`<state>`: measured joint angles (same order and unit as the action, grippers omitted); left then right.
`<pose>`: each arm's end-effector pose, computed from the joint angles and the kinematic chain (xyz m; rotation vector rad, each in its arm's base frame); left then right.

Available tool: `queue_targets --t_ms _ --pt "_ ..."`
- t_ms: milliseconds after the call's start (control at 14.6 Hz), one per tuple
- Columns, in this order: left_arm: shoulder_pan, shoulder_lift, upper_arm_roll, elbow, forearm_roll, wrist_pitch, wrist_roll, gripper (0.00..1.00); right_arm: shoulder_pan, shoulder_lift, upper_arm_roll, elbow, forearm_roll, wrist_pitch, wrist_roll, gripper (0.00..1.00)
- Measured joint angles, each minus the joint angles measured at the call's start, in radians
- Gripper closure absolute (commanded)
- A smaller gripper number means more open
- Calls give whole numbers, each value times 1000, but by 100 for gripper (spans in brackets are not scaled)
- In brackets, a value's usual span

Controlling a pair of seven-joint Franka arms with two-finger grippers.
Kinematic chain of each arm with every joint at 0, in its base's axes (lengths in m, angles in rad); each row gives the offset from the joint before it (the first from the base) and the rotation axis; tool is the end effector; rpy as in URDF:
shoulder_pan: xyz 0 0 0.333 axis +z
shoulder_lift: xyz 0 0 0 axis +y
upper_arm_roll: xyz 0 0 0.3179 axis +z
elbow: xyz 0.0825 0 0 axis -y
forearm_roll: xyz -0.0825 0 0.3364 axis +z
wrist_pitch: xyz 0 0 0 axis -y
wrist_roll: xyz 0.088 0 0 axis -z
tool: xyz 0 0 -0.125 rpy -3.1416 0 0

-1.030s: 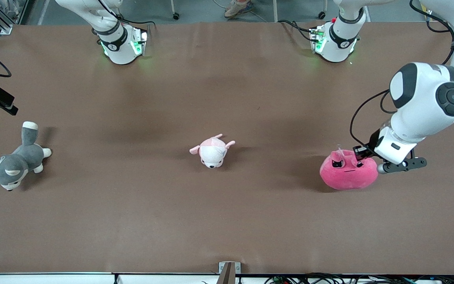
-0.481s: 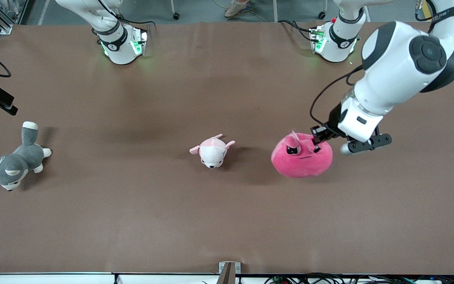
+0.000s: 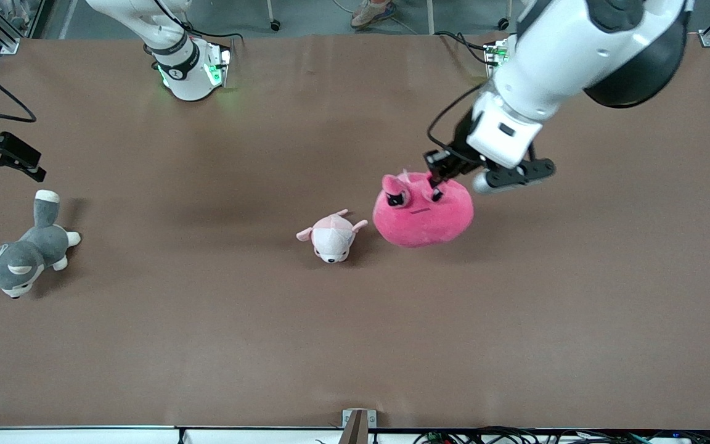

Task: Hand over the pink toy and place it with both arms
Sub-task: 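Carry the pink toy with the left gripper while the right gripper approaches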

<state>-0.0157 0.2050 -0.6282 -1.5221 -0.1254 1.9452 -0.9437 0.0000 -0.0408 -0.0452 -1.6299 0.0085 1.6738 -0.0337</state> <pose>0.4903 -0.3371 0.5767 2.7470 0.4947 0.0113 0.5051 -0.0224 0.6132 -3.1317 0.0189 -0.1332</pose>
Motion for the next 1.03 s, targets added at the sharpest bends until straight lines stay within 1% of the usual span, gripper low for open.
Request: queue_targets --t_ms 206,412,549,687,824,1030 --pt "-100 30 -1 44 0 6 -180 100 54 2 3 -1 23 0 -1 0" --pt "-162 75 0 106 0 31 -308 100 103 20 6 -3 35 -3 0 0" --pt "-189 99 1 122 0 80 -368 100 125 36 7 -4 88 -3 0 0" --pt "-220 127 2 133 0 130 -440 100 159 42 8 -3 169 -2 0 9" --pt "-249 161 4 165 0 149 -489 100 202 42 9 0 273 1 2 10" --pt "-267 194 5 201 0 150 -510 100 242 53 10 8 490 7 18 13"
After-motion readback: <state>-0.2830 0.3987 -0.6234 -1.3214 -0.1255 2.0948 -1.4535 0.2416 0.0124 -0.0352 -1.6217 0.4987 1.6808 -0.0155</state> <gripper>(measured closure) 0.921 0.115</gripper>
